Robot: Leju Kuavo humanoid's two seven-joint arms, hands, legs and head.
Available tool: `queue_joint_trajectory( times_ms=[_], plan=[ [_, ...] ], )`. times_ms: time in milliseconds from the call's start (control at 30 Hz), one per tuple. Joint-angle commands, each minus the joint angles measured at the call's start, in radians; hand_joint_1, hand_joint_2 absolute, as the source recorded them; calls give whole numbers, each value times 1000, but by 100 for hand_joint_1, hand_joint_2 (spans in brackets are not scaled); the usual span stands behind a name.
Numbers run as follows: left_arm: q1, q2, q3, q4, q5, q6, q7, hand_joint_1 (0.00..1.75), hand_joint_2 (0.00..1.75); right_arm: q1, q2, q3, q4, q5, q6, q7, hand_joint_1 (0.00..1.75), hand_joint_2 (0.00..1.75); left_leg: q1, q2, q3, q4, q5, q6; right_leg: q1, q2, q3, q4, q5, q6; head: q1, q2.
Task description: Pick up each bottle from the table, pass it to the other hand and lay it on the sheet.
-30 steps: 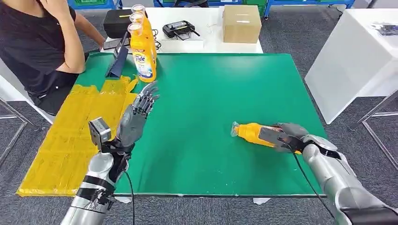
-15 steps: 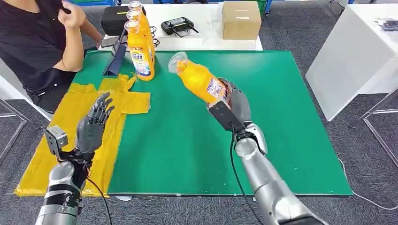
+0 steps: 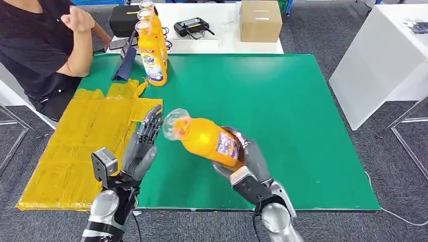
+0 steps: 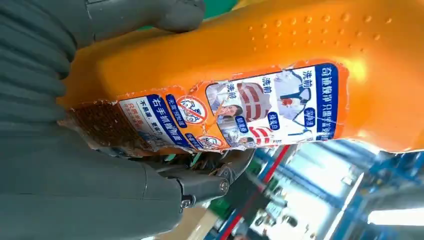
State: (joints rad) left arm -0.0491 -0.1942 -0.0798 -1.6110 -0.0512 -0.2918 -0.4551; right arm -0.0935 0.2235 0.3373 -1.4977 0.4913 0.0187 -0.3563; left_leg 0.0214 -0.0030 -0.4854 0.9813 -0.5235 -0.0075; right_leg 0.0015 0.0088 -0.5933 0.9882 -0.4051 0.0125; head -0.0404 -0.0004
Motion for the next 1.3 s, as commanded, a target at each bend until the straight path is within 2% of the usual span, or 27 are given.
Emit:
queue_joint_trajectory(
  times_ms=[33,133,1300],
  plan=[
    [18,-16,-108,-66,-34,14,-22,0,175,-32,-1,211,88,23,0,23,175,175,0,4,4,-2,-1,1,0,2,3,-1,0,0,0,0],
    [21,-15,-113,-70,-37,15,-24,0,175,-35,0,217,93,22,-1,24,175,175,0,1,3,-2,0,1,1,0,2,-1,0,1,0,0],
    [45,40,-190,-30,-159,3,-95,0,175,-59,-28,240,39,-26,-6,26,175,175,-1,1,4,-2,0,1,0,0,3,-1,0,0,0,0]
  ],
)
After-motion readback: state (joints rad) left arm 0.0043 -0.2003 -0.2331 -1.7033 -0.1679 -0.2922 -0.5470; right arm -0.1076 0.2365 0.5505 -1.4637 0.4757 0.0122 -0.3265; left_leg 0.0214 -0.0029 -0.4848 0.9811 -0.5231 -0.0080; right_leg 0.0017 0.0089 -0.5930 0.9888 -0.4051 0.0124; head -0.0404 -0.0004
